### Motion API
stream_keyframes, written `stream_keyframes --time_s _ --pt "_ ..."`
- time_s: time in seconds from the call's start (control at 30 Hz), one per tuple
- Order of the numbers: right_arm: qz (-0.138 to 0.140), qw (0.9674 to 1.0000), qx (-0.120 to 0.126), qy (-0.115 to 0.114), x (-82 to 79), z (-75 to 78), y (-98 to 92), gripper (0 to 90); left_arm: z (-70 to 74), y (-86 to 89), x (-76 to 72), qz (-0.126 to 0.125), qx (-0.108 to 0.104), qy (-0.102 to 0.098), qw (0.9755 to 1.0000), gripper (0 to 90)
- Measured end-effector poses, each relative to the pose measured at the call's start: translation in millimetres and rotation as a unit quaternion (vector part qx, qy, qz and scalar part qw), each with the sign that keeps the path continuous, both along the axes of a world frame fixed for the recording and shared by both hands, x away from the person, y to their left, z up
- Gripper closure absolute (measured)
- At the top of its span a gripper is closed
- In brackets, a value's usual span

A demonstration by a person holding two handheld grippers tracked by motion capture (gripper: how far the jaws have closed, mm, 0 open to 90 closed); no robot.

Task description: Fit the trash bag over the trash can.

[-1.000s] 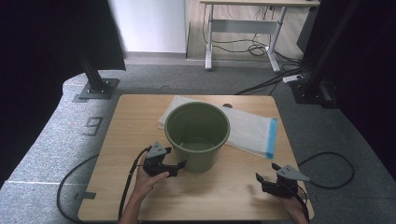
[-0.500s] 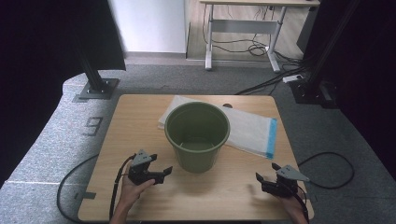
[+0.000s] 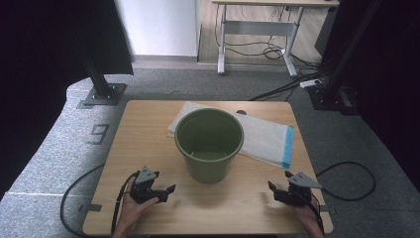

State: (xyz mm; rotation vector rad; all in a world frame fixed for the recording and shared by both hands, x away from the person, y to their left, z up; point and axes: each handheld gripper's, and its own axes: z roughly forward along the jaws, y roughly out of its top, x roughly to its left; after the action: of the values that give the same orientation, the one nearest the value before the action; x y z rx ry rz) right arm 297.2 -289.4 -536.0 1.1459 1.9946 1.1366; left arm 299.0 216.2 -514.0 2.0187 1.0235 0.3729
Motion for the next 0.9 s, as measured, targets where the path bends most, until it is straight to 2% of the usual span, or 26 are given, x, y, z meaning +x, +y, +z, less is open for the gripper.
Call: stream_keyframes --time_s 0.07,0.2,0.37,0.5,0.57,0.63,0.77,0.9 --pt "-0.004 1.0000 0.008 0.005 10.0 5.0 2.6 23.8 -0.5 4.1 -0.2 0.002 0.003 0.002 1.0000 14.1" --pt "0.005 0.9998 0.004 0.018 36.0 10.1 15.9 26.1 -4.1 13.6 -0.4 0.007 0.005 0.004 0.9999 14.1" --pt "0.019 0.9991 -0.023 0.032 72.2 14.3 42.1 31.2 -9.5 28.1 2.6 0.022 -0.018 0.016 0.9995 14.5" --pt "0.028 0.9978 -0.032 0.051 99.2 13.2 60.8 36.4 -10.9 29.3 3.0 0.022 -0.021 0.017 0.9994 14.6" --pt "0.034 0.9968 -0.044 0.058 110.1 11.0 67.8 38.9 -11.5 28.6 3.1 0.019 -0.021 0.018 0.9994 14.5" --pt "0.042 0.9951 -0.061 0.066 118.8 7.8 73.7 42.5 -12.0 27.9 3.0 0.016 -0.019 0.019 0.9995 14.5" --pt "0.046 0.9931 -0.058 0.090 129.7 -0.4 77.0 49.2 -11.0 27.9 2.4 0.022 -0.018 0.007 0.9996 15.0" --pt "0.056 0.9898 -0.081 0.104 135.7 -6.7 80.5 53.2 -10.1 28.5 2.4 0.022 -0.021 0.005 0.9995 15.0"
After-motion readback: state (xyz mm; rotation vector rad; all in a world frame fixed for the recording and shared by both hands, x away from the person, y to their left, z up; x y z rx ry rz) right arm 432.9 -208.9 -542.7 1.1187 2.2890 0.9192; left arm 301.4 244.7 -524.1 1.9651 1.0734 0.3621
